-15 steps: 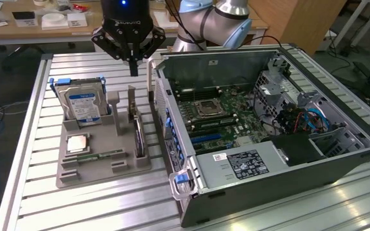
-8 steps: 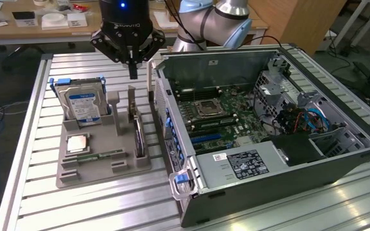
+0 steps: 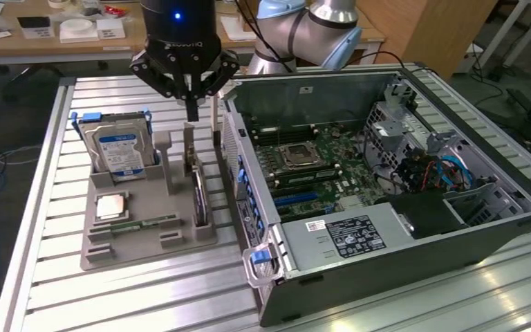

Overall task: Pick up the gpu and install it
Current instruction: 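Reach for the gpu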

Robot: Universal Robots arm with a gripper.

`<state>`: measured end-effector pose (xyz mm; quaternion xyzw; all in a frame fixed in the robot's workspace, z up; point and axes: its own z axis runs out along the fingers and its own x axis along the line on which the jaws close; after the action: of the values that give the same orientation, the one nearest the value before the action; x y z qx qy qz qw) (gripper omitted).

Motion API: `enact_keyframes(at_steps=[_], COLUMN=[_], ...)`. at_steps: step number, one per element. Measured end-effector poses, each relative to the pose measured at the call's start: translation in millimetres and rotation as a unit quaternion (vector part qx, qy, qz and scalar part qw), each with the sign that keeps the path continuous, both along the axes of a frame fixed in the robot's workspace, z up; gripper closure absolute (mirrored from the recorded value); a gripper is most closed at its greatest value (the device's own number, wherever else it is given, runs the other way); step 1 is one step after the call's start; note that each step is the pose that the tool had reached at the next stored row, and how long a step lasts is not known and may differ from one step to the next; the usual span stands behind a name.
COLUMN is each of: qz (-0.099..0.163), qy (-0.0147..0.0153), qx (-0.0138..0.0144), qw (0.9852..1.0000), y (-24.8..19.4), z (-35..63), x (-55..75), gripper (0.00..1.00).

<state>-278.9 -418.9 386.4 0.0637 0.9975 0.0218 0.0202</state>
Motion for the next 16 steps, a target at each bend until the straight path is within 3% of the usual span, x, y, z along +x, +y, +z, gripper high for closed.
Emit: enact_keyframes(at_steps=[16], qz=[0.0], qy=[0.0001], qx=[0.0], qw=[1.0], y=[-19.9], z=[-1.4], x=[-1.7], gripper=[0.89])
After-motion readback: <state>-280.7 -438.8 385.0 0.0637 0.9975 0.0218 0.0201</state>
